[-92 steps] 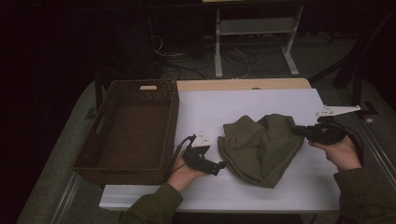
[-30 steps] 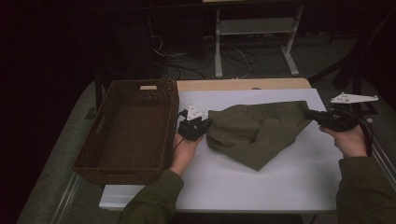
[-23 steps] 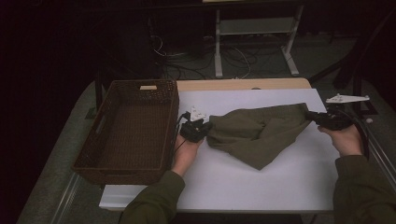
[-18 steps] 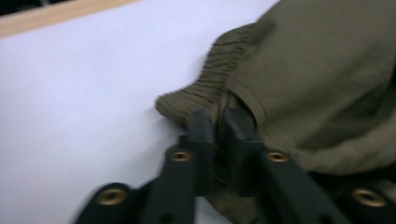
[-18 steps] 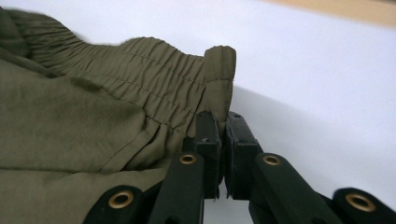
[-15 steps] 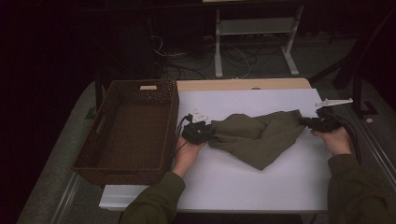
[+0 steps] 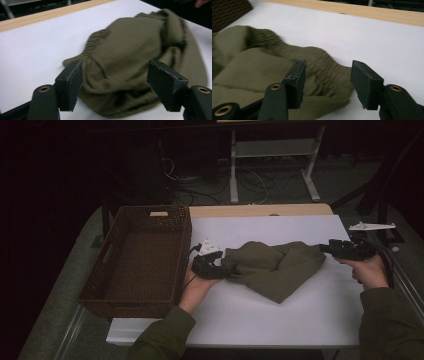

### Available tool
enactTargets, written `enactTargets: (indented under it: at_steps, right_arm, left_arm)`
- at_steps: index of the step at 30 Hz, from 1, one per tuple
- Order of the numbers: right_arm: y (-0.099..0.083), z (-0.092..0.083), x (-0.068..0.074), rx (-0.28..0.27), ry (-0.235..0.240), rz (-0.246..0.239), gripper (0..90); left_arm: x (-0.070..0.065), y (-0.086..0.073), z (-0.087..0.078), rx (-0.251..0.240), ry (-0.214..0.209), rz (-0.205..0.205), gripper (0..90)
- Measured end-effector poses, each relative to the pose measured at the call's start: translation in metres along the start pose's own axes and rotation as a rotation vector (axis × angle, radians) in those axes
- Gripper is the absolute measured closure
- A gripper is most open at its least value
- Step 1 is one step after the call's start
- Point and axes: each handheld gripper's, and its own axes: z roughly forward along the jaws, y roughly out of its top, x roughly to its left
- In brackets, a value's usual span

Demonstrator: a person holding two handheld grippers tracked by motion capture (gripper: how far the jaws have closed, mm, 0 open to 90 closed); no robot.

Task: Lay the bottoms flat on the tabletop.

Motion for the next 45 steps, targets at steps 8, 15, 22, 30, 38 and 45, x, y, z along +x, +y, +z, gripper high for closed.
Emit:
enactTargets:
  at_steps: [8,15,22,30,38,45]
  right_arm:
    - [-0.004,-0.006,0.027,0.046,0.068,-0.072,42.3]
    - [-0.008,-0.013,0.042,0.038,0.129,-0.096,44.2]
    - [-0.011,-0.014,0.061,0.041,0.192,-0.144,46.8]
    - [-0.004,-0.005,0.089,0.029,0.285,-0.209,48.2]
    - [0.001,0.016,0.120,0.064,0.363,-0.277,48.3]
    - [-0.001,0.036,0.134,0.105,0.380,-0.319,48.3]
  left_arm:
    - [-0.019,-0.005,-0.009,0.009,-0.088,0.027,19.3]
    - [-0.032,-0.025,-0.016,0.068,-0.143,0.046,14.2]
    - [-0.041,-0.045,-0.024,0.123,-0.170,0.049,11.7]
    - [-0.041,-0.055,-0.022,0.157,-0.180,0.046,8.0]
    - [-0.039,-0.057,-0.018,0.168,-0.186,0.044,2.5]
    - [-0.037,-0.058,-0.016,0.172,-0.184,0.039,2.0]
